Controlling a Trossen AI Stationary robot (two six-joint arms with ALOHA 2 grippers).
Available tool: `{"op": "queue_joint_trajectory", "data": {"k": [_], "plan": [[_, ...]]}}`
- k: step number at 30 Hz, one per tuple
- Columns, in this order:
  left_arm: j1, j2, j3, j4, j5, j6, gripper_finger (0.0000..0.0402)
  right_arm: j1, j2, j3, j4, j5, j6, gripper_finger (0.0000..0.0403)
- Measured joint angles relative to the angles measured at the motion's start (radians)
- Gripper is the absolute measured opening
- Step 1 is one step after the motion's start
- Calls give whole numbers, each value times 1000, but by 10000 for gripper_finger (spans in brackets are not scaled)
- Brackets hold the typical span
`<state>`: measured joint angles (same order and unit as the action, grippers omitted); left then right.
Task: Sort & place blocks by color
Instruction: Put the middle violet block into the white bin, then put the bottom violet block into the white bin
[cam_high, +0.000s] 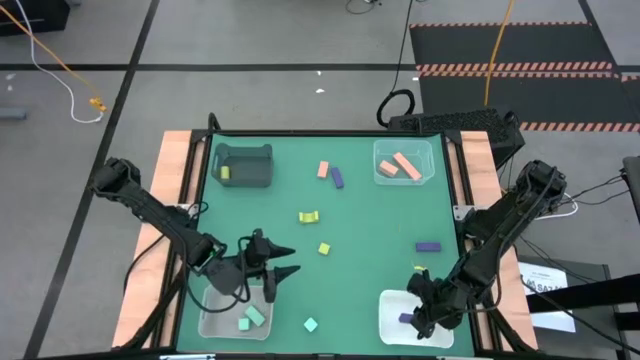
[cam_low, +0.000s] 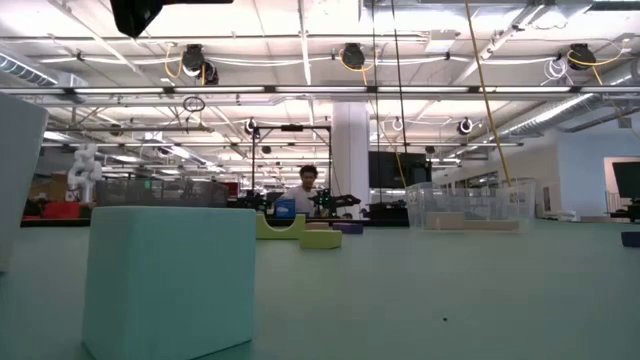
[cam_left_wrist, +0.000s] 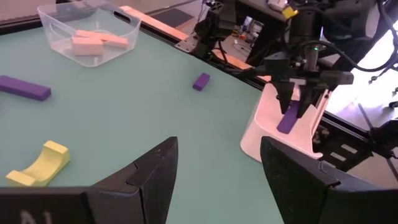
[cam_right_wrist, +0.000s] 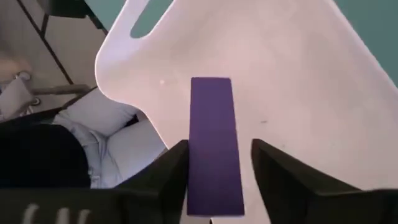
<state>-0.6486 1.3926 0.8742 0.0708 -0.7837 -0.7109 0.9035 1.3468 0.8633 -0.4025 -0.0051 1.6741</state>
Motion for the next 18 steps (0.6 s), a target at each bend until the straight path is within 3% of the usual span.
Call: {"op": "queue_joint_trajectory", "data": {"k": [5,10,12,18], "plan": [[1,0,0,-3,0,1,230,0,-21,0,6,-71,-39,202],[0,0,0,-23,0,-6,230,-23,-82,0,-38,-71,-73,223],[0,0,0,-24,0,-6,230,-40,-120,0,-34,-28,-110,224],[0,0,0,-24,0,-1,230,-113,-256,0,-26,250,-409,216]]}}
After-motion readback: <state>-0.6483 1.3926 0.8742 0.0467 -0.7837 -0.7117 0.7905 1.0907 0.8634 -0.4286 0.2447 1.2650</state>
